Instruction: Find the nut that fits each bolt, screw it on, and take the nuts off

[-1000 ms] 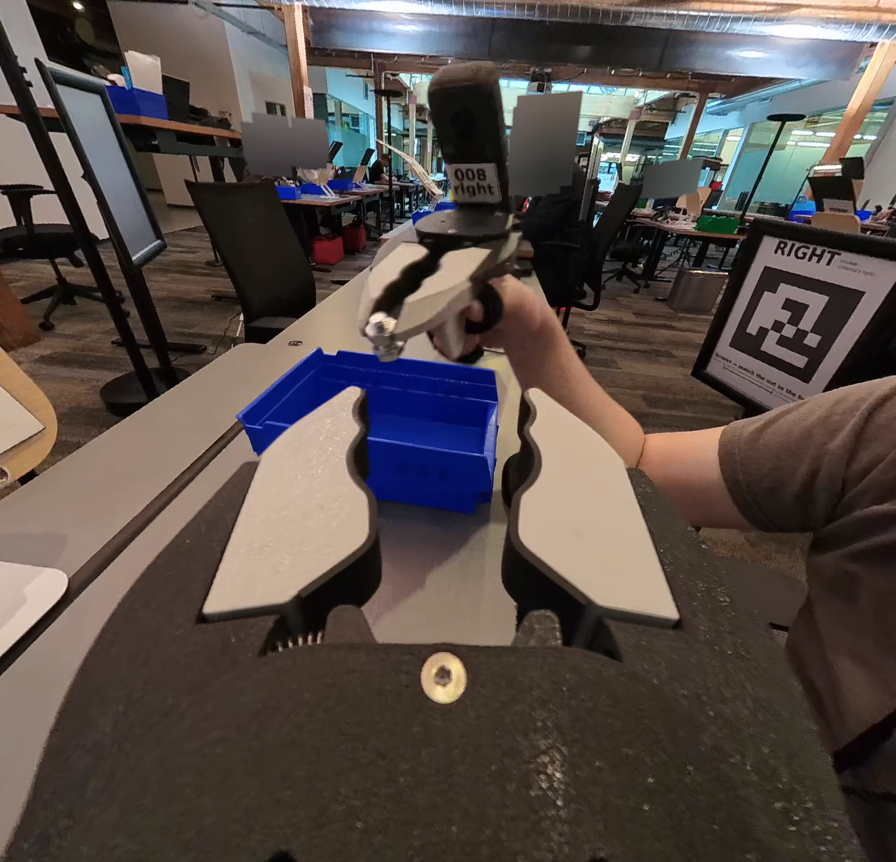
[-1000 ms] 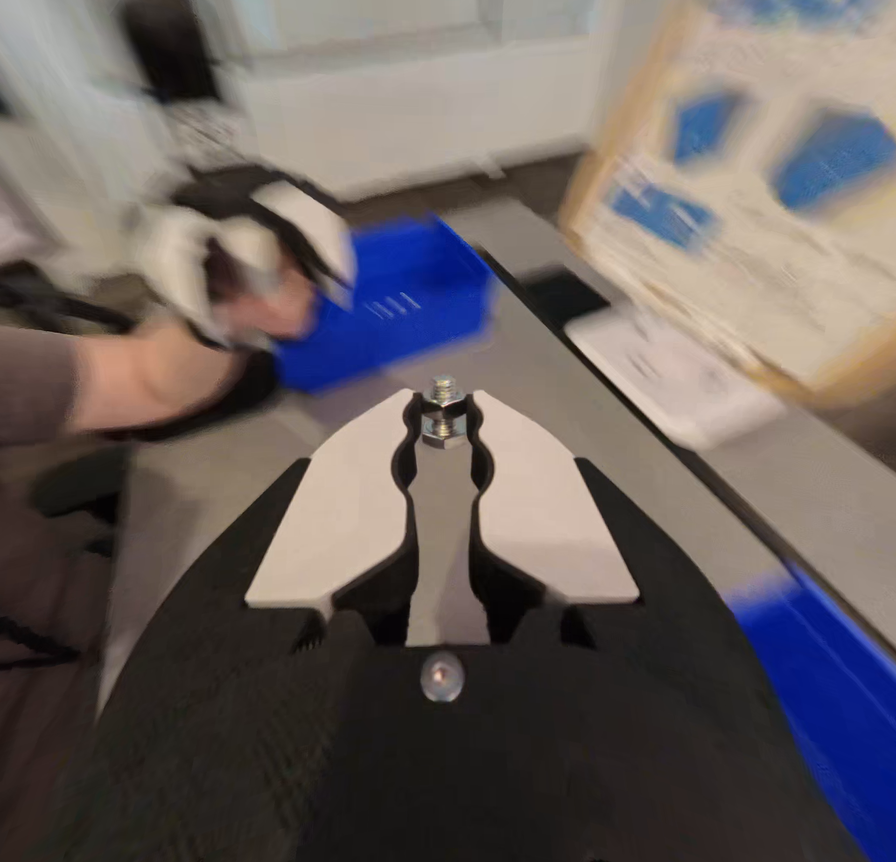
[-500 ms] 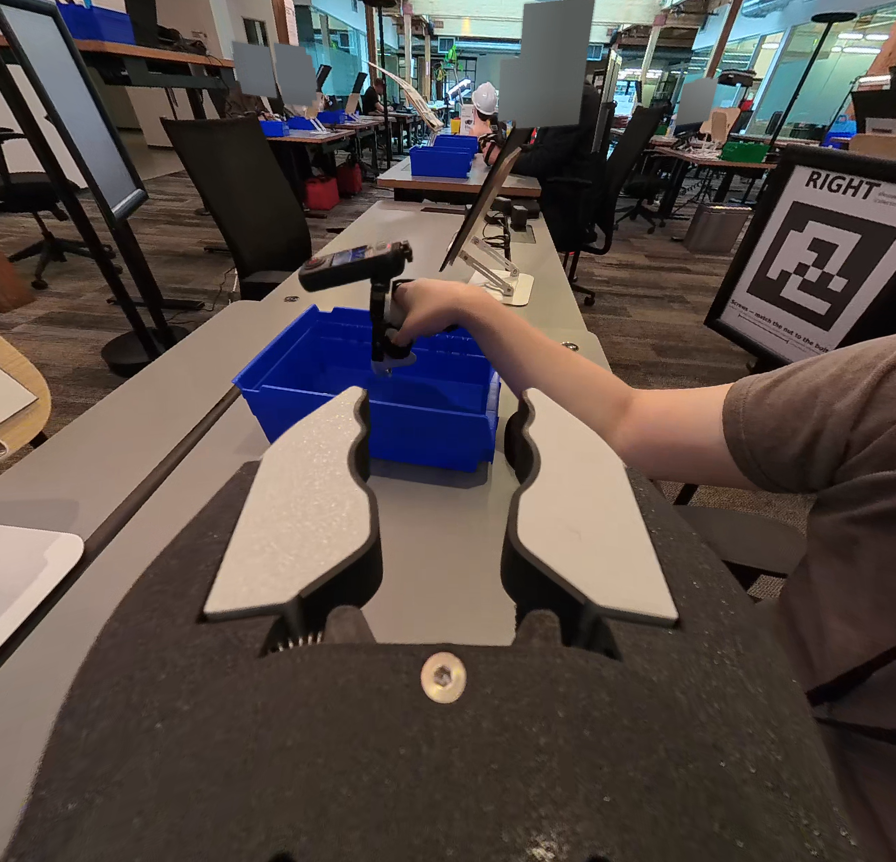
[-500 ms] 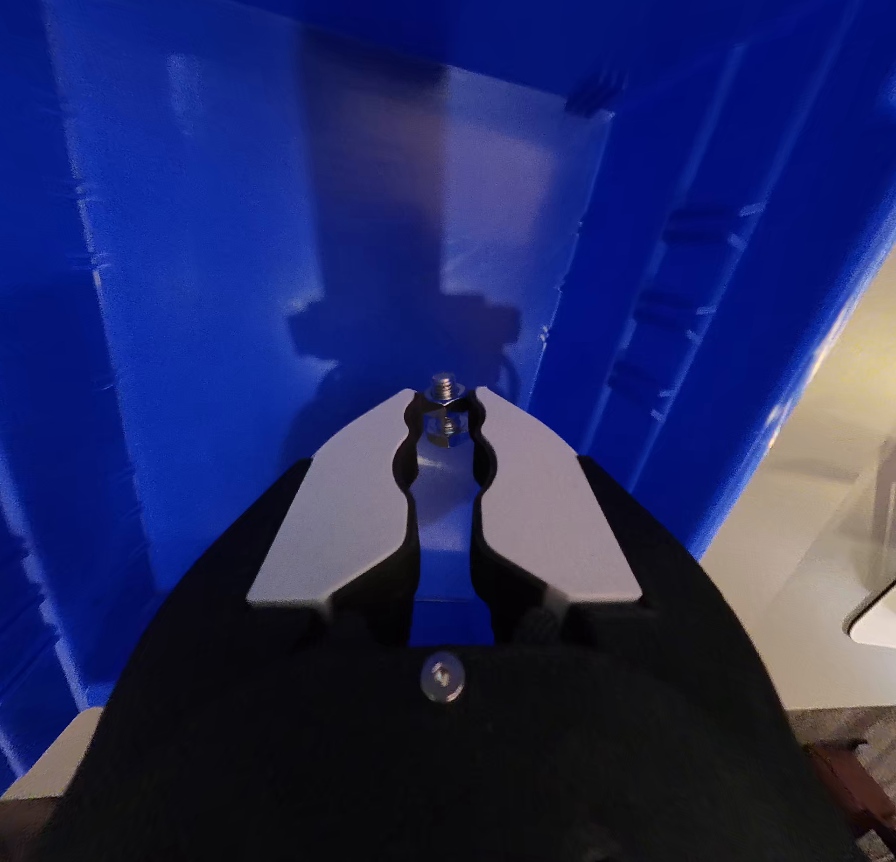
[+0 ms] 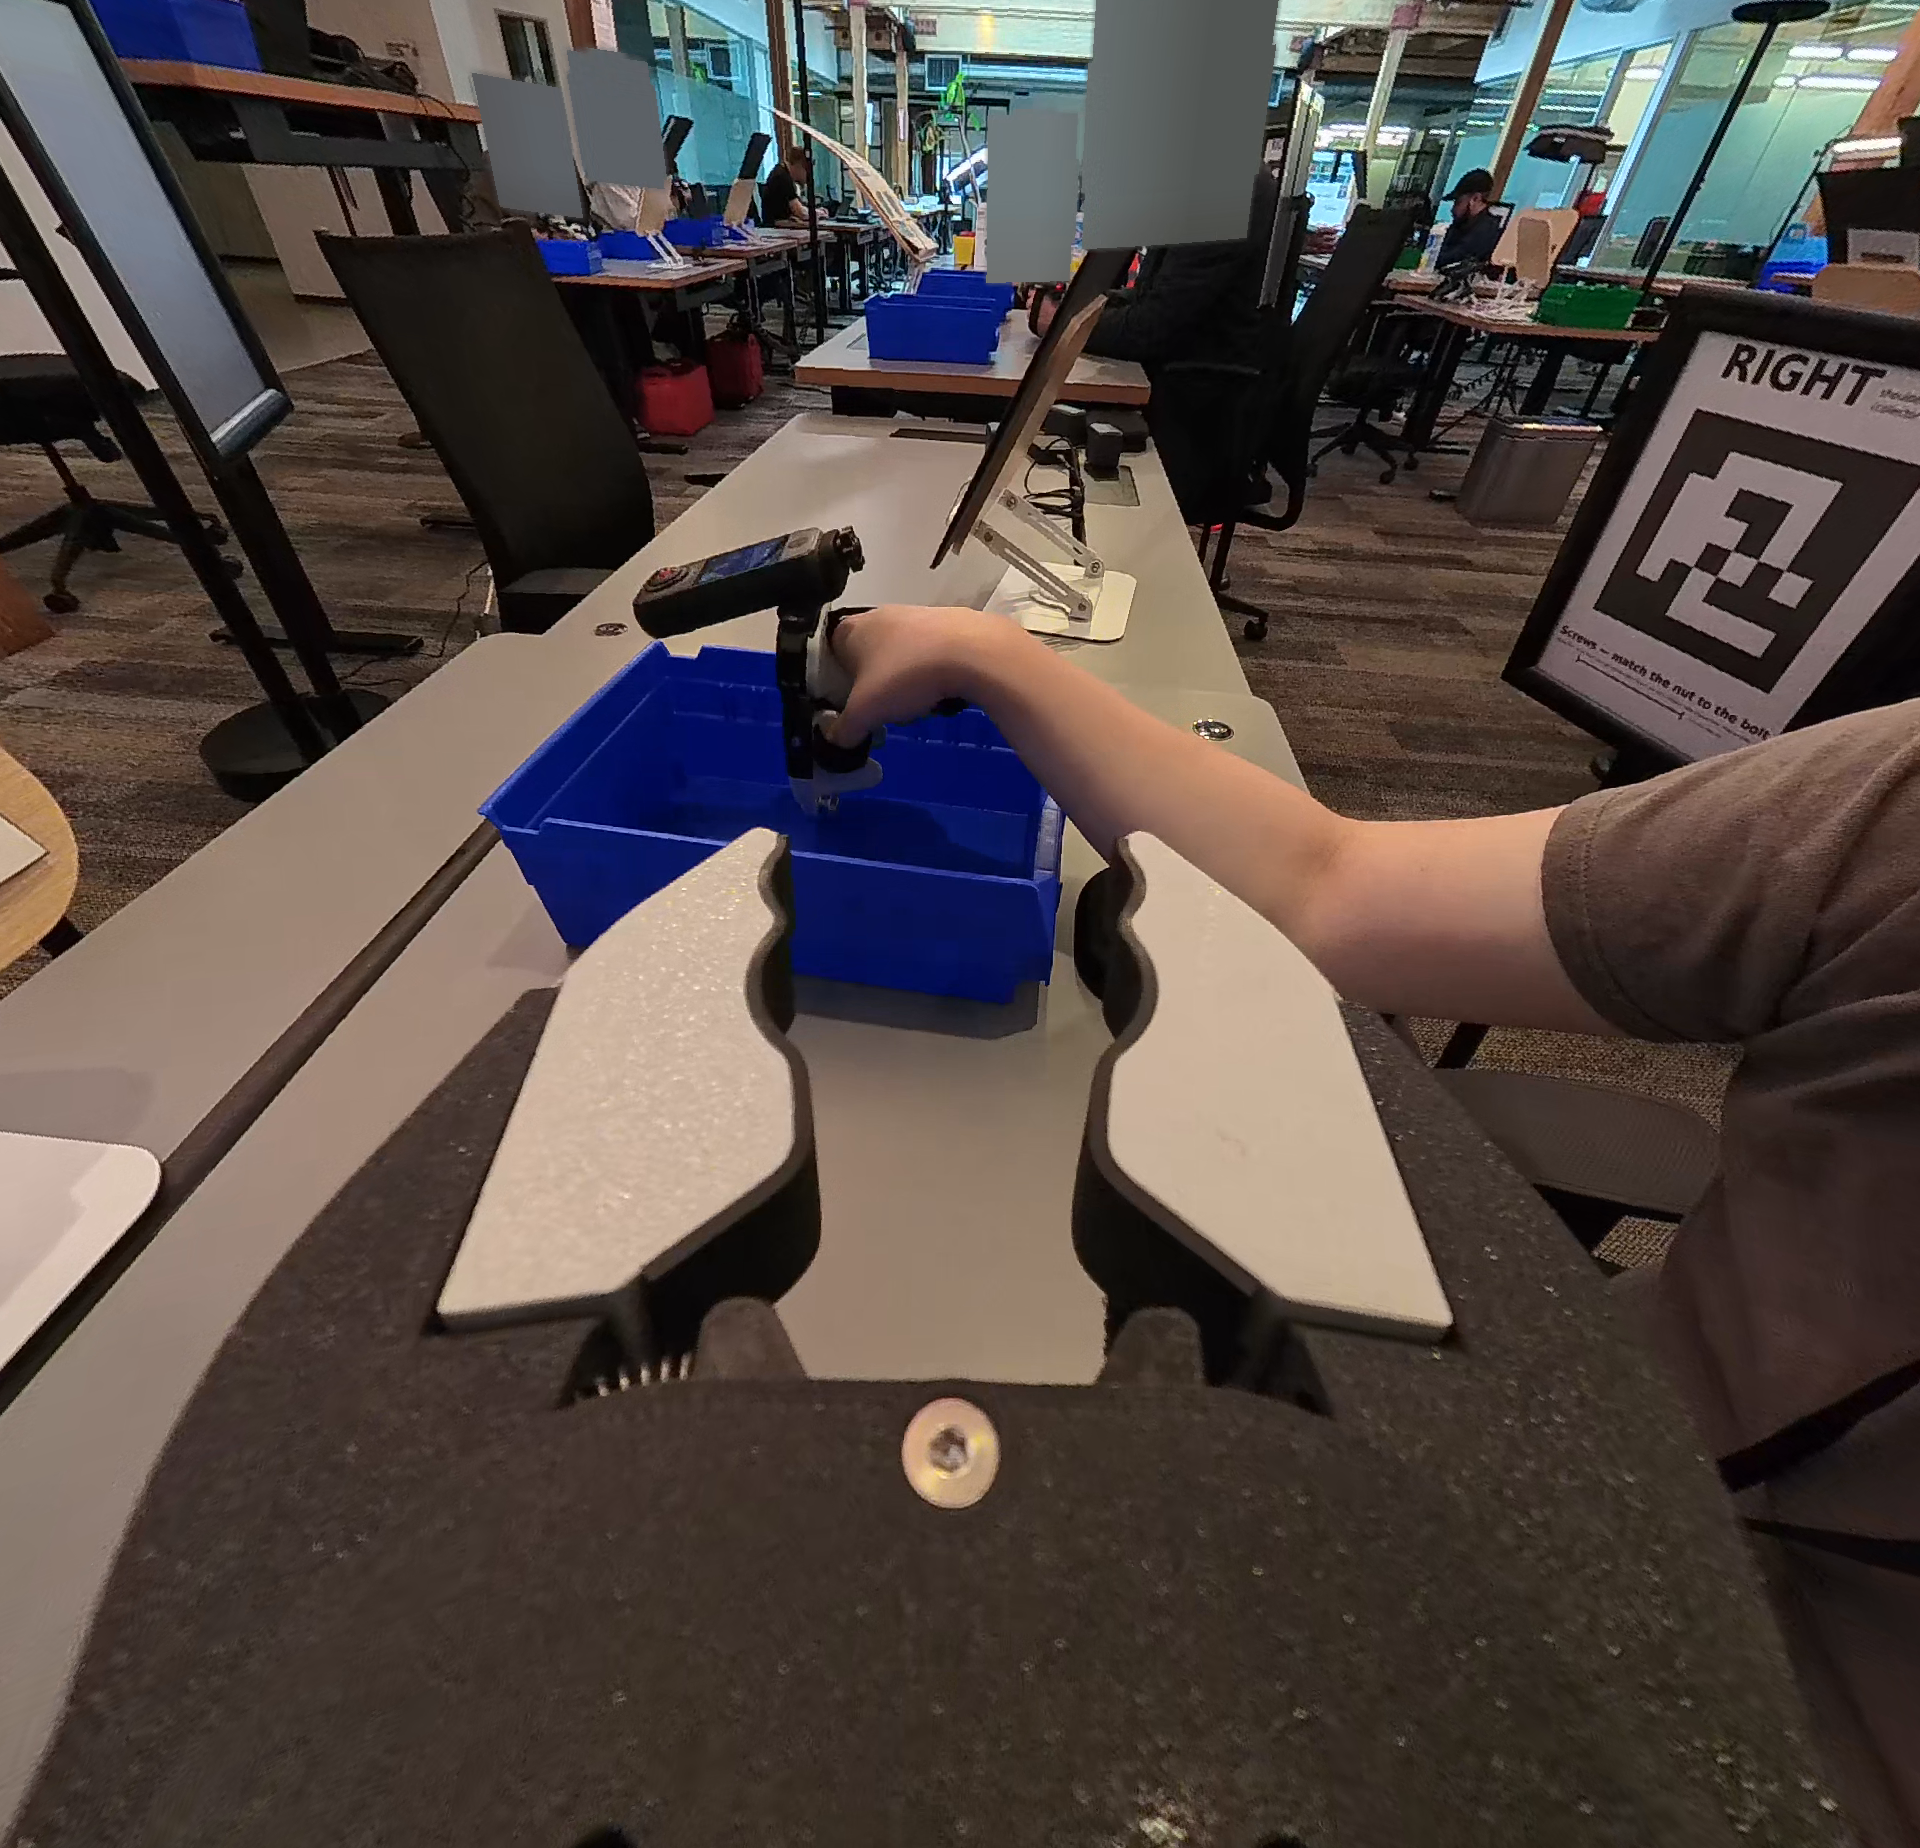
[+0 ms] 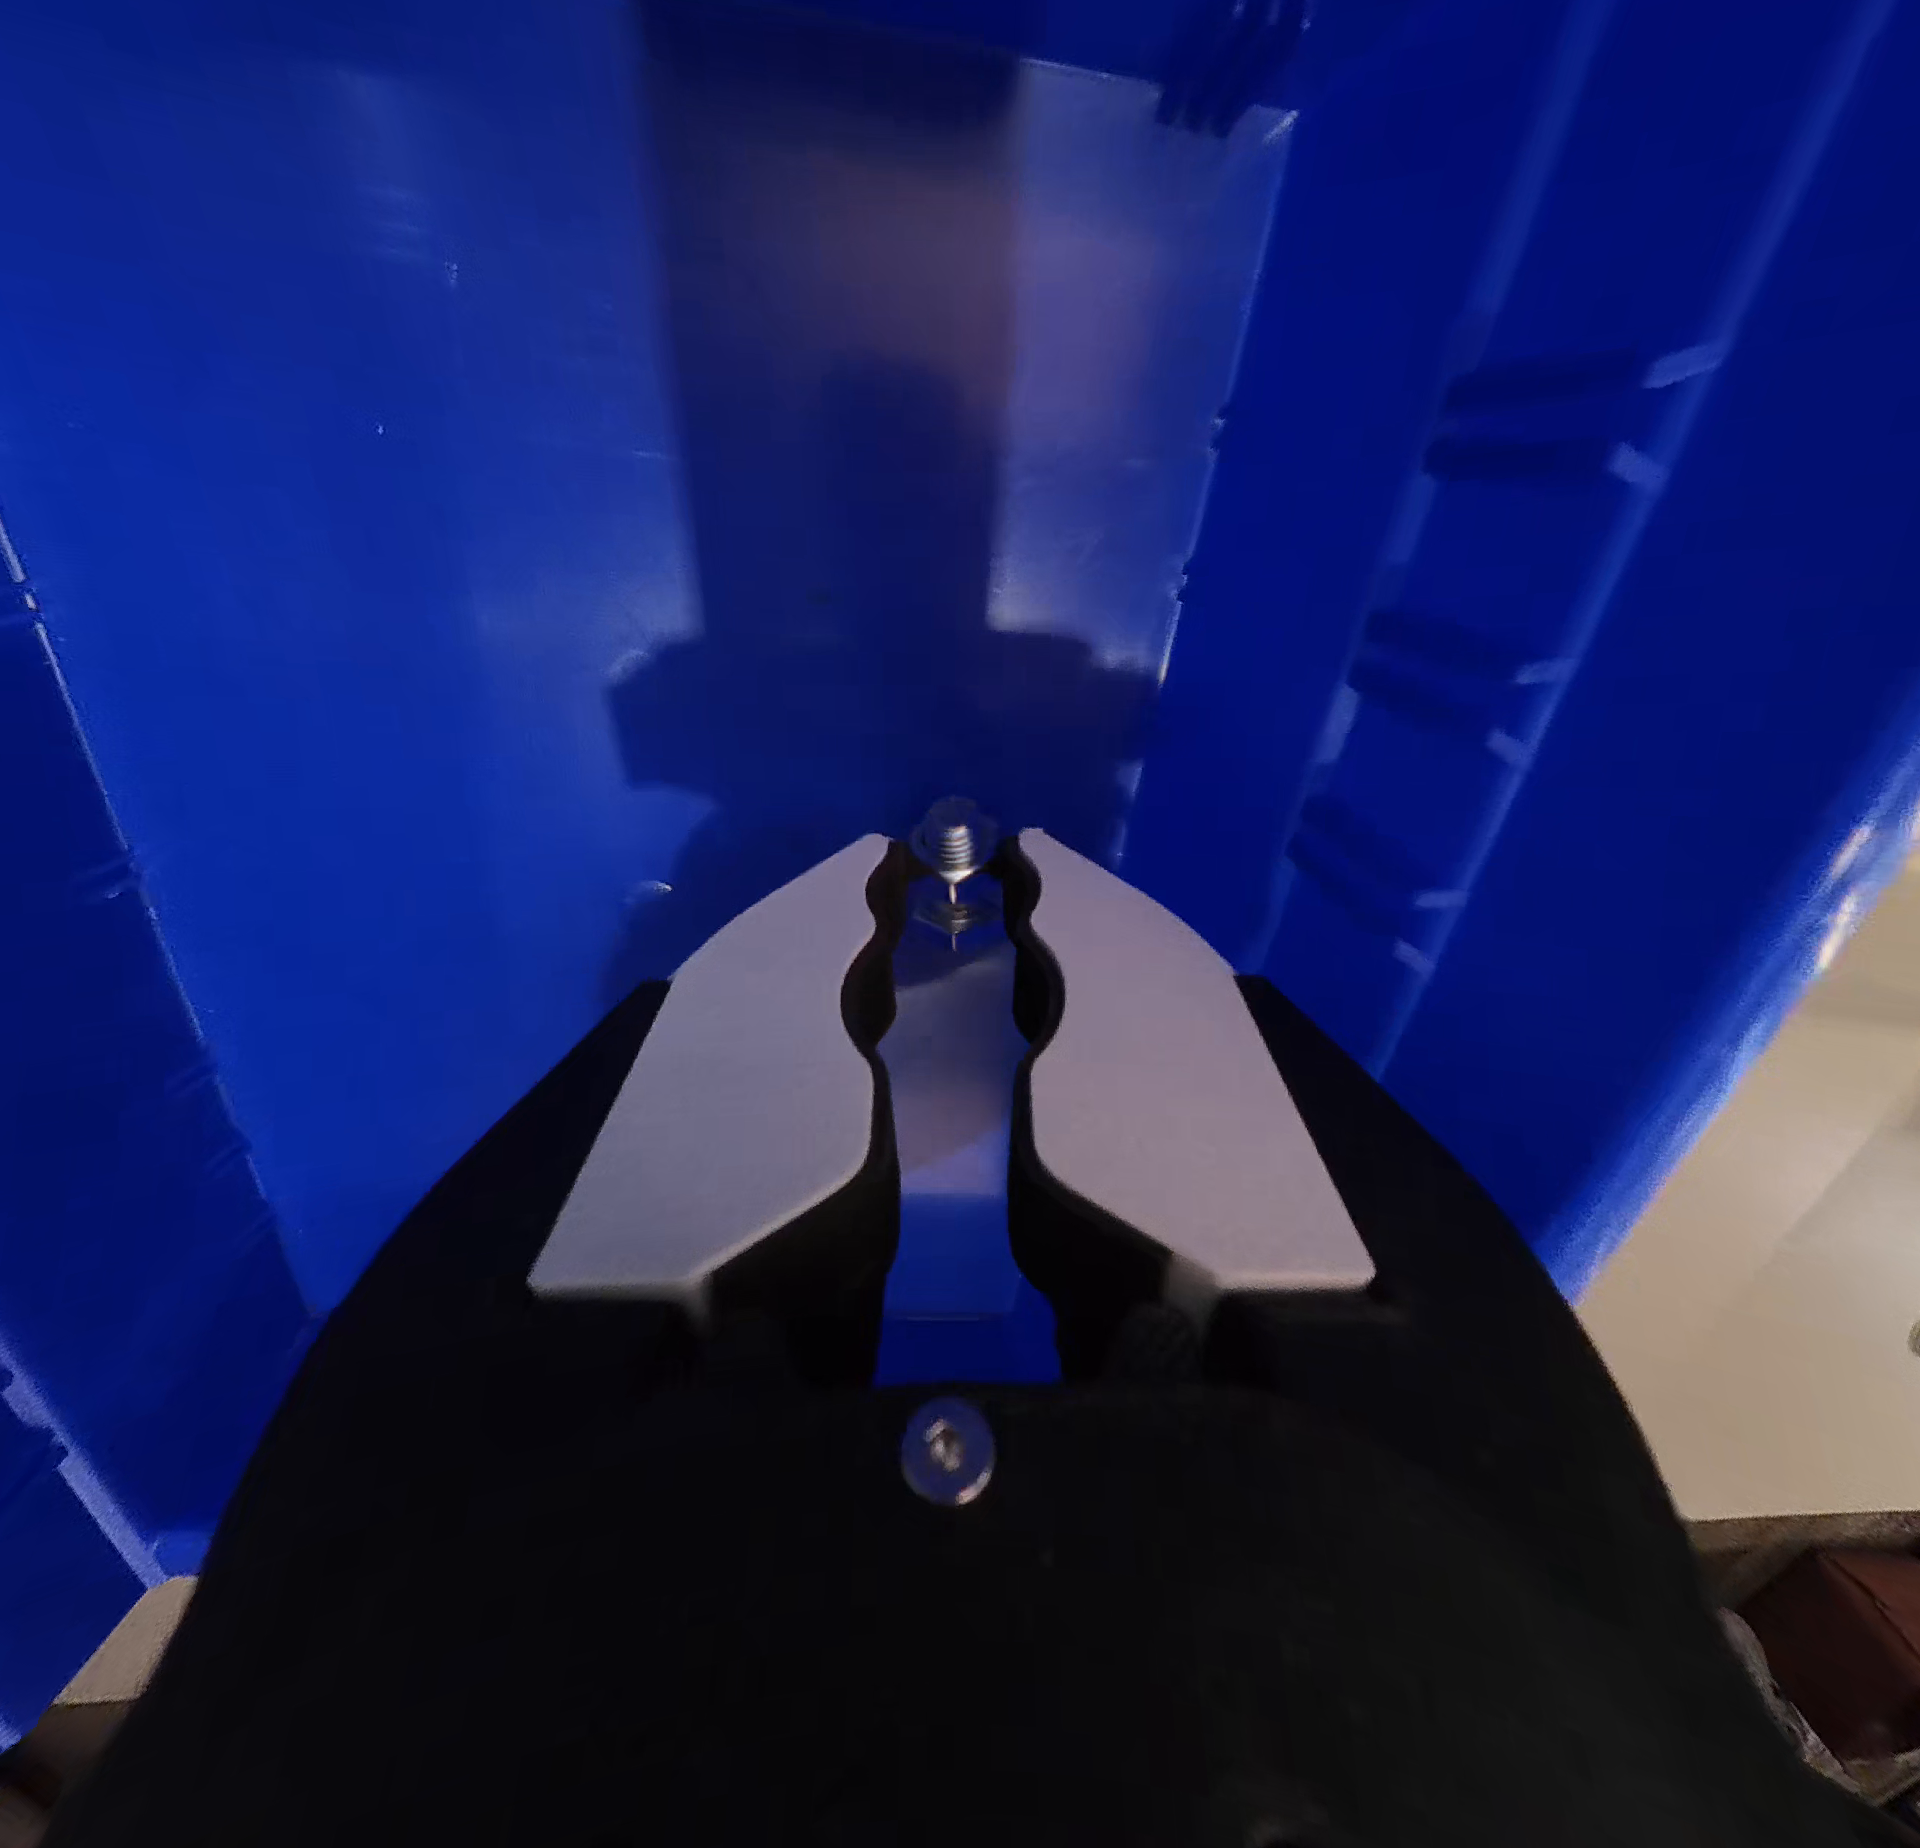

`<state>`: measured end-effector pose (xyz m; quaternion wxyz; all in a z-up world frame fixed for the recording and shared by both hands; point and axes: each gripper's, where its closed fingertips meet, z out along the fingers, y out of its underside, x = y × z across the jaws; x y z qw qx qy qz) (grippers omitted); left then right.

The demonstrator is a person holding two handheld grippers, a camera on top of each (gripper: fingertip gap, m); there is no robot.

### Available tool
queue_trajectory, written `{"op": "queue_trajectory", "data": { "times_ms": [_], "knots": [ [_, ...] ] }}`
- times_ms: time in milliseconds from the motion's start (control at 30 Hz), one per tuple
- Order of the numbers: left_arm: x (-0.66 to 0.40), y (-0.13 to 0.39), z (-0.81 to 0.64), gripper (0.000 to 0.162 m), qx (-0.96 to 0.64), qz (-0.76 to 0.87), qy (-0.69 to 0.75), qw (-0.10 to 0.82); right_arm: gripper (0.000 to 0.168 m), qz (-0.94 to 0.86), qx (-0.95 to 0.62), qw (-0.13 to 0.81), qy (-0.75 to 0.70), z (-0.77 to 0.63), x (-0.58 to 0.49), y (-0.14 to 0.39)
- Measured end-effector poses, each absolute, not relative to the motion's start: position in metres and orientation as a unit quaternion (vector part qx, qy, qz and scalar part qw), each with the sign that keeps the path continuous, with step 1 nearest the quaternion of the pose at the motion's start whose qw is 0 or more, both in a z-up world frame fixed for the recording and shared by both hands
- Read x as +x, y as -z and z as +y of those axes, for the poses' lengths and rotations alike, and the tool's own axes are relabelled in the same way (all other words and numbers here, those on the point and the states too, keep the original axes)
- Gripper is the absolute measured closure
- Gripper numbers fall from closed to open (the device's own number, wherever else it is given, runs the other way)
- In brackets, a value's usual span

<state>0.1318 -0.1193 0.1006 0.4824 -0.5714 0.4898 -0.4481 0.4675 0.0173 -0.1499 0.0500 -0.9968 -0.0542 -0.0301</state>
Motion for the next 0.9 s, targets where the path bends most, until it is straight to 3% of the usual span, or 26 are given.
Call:
{"op": "queue_trajectory", "data": {
  "times_ms": [467, 733, 900],
  "knots": [
    [0.125, -0.107, -0.118, 0.104, -0.569, 0.489, 0.441, 0.492, 0.143, -0.067, -0.994, 0.065, 0.049, 0.016, 0.461, 0.128],
    [0.042, -0.137, -0.08, 0.107, -0.625, 0.434, 0.32, 0.565, 0.143, -0.163, -0.937, 0.307, 0.022, 0.022, 0.391, 0.002],
    [-0.036, -0.13, -0.081, 0.124, -0.711, 0.376, 0.292, 0.517, 0.141, -0.264, -0.851, 0.451, -0.05, 0.009, 0.326, -0.066]
  ]
}}
